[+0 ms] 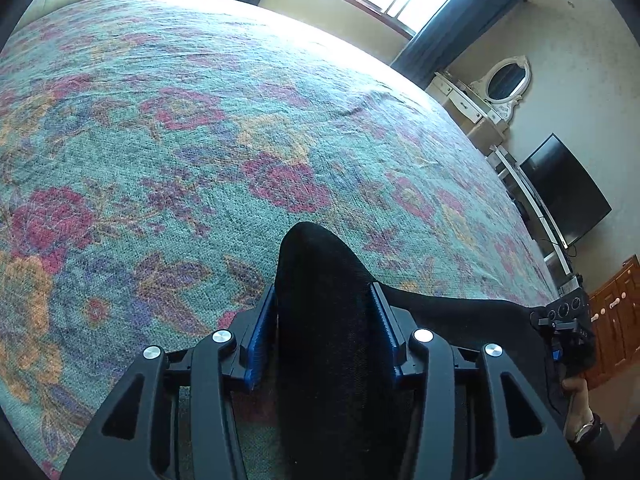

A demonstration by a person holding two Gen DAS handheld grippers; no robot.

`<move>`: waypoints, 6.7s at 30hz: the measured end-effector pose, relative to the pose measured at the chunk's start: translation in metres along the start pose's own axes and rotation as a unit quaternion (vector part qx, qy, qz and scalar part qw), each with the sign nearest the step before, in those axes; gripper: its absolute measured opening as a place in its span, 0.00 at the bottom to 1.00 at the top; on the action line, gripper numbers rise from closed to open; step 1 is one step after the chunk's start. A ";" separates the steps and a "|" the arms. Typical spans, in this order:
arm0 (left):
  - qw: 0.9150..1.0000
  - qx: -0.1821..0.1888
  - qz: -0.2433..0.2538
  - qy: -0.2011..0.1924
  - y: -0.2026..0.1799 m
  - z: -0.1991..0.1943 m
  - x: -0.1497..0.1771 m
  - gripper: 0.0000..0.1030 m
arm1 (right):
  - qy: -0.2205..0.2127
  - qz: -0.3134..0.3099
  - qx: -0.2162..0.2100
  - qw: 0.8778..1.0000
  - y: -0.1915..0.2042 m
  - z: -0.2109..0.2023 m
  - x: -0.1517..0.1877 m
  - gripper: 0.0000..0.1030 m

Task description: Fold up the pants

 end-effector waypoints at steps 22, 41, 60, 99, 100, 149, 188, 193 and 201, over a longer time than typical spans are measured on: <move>0.995 0.044 -0.081 -0.033 0.016 -0.094 0.080 0.71 | -0.009 0.033 -0.062 0.998 -0.003 -0.079 0.072 0.71; 0.990 0.015 -0.129 -0.050 -0.021 -0.112 0.121 0.83 | -0.011 -0.014 0.087 0.996 -0.004 -0.058 0.151 0.51; 0.996 0.007 -0.084 -0.040 -0.032 -0.106 0.121 0.44 | -0.034 0.042 0.022 0.998 -0.012 -0.082 0.172 0.32; 0.994 0.001 -0.103 -0.038 -0.026 -0.115 0.115 0.37 | -0.026 0.053 0.012 0.998 -0.025 -0.097 0.155 0.32; 0.994 0.000 -0.101 -0.038 -0.026 -0.115 0.115 0.37 | -0.026 0.052 0.013 0.998 -0.024 -0.097 0.156 0.32; 0.996 -0.005 -0.085 -0.013 -0.039 -0.113 0.130 0.84 | -0.018 0.082 -0.046 0.995 -0.020 -0.132 0.165 0.63; 0.963 -0.253 0.068 -0.061 -0.131 -0.204 0.163 0.84 | -0.120 -0.280 0.314 0.899 0.054 -0.117 0.271 0.89; 0.962 -0.251 0.083 -0.062 -0.138 -0.200 0.160 0.84 | -0.122 -0.281 0.310 0.900 0.060 -0.113 0.268 0.89; 0.967 -0.226 0.088 -0.080 -0.148 -0.196 0.151 0.84 | -0.124 -0.284 0.313 0.898 0.062 -0.112 0.262 0.89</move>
Point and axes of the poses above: each gripper's, at about its wrist camera, not at the fingertips, and z roughly the way its jaws point, y to its left, x to its underside, the point moved 10 cm from there along z, roughly the way its jaws point, and after that the axes turned 10 degrees about z, right-handed, at the moved point
